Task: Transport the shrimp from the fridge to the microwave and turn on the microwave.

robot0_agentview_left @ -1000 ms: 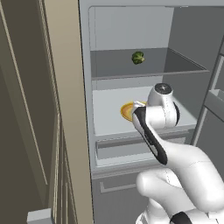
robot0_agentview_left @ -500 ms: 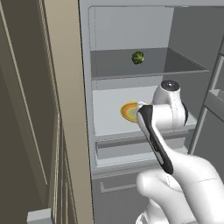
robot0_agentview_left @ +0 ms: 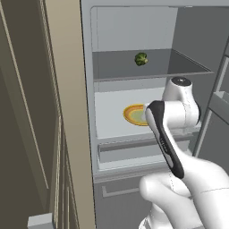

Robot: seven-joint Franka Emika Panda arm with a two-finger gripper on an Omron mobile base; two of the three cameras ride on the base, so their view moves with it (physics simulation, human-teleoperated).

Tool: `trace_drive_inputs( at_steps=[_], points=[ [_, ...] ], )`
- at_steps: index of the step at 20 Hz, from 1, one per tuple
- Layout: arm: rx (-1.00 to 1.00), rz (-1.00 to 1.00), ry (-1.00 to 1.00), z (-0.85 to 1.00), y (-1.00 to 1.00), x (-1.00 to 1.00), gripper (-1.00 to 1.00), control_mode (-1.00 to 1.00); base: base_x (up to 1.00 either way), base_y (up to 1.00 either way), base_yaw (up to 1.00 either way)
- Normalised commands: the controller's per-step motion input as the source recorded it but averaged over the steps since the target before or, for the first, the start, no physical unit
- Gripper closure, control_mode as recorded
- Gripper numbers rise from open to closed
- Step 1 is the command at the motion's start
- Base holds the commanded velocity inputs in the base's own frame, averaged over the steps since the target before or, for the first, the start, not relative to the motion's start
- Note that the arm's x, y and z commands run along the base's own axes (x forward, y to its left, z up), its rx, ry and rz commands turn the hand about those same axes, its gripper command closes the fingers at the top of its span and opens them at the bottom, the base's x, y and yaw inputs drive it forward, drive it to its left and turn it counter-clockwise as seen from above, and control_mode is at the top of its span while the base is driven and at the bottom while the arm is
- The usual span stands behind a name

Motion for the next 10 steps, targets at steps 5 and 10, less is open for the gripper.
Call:
trace_drive_inputs(
  at_steps=[5, 10],
  points=[
    [0.0, 0.03, 0.01, 0.01, 0.0, -0.28, 1.0, -1.0, 0.0, 0.0, 0.0],
    [0.0, 0.0, 0.0, 0.0, 0.0, -0.33, 1.0, -1.0, 0.0, 0.0, 0.0]
  ],
)
